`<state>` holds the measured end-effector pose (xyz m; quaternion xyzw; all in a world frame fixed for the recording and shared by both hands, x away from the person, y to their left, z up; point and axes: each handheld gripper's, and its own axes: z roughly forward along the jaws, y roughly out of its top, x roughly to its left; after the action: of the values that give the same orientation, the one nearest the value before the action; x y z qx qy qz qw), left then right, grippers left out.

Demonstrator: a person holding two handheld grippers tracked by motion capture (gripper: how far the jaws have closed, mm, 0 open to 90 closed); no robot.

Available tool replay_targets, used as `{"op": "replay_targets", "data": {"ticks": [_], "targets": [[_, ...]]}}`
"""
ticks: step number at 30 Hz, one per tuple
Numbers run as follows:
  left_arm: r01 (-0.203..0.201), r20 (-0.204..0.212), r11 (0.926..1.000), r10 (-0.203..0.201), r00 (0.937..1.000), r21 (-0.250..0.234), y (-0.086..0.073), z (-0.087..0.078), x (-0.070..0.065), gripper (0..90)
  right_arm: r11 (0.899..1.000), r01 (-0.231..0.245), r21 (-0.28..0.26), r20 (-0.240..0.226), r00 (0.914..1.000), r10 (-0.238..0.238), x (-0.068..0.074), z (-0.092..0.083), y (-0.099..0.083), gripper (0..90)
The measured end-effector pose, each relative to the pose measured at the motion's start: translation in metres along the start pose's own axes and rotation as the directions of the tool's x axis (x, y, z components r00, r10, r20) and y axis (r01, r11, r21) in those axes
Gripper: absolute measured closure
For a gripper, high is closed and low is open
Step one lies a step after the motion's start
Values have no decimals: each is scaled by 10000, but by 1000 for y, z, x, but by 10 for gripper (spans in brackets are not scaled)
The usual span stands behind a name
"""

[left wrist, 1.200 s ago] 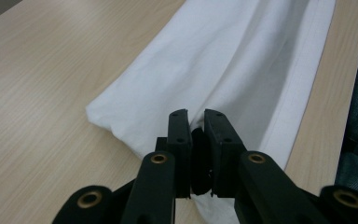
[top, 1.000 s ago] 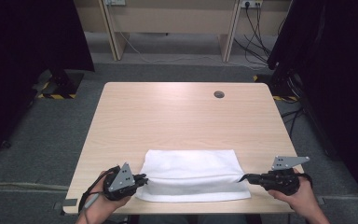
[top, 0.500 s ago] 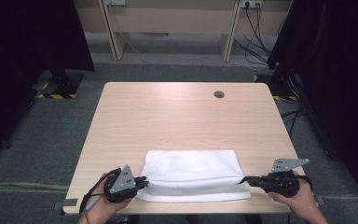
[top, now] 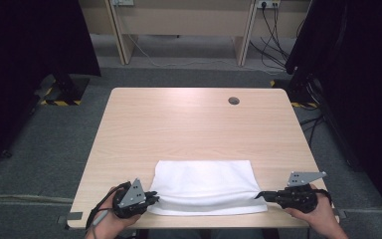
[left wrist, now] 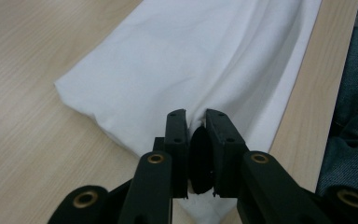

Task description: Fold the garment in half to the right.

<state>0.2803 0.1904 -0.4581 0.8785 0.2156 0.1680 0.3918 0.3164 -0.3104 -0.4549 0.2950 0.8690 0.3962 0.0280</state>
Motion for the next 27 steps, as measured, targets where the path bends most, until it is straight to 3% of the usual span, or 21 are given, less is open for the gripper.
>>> {"op": "replay_targets", "data": {"ticks": [4,9,11,14,16,17,21,22,23,24,25,27], "targets": [[132,116,9998,-134,9998,172,-3,5,1,742,9987,140,483,-28,9999,-139,1,6,-3,783],[204,419,9989,-222,9989,417,-7,11,-1,666,9947,348,967,-43,9994,-346,2,7,-3,637],[202,433,9989,-220,9988,412,-7,10,-1,630,9952,392,894,-27,9992,-391,3,2,-1,593],[264,280,9996,-267,9993,113,-1,-2,4,578,9987,337,382,39,9994,-339,3,-7,6,558],[264,280,9996,-267,9993,113,-1,-2,4,558,9996,273,61,9,9996,-273,5,-11,12,558],[254,281,9995,-249,9993,-160,6,-7,5,558,9996,273,61,9,9996,-273,5,-11,12,554],[213,306,9994,-205,9993,-279,13,-4,6,535,9997,242,2,-33,9997,-242,8,-4,18,568],[218,439,9998,-217,9988,-29,14,8,7,535,9993,209,316,-12,9998,-208,8,9,20,608],[218,439,9998,-217,9988,-29,14,8,7,542,9993,209,316,-12,9998,-208,8,9,20,608],[218,439,9998,-217,9988,-29,14,8,7,542,9973,250,688,80,9996,-256,10,20,19,608],[62,491,9985,-89,9988,551,12,19,7,542,9973,250,688,80,9996,-256,10,20,19,648],[62,491,9985,-89,9988,551,12,19,7,553,9944,362,995,205,9991,-384,11,24,15,648]]}}
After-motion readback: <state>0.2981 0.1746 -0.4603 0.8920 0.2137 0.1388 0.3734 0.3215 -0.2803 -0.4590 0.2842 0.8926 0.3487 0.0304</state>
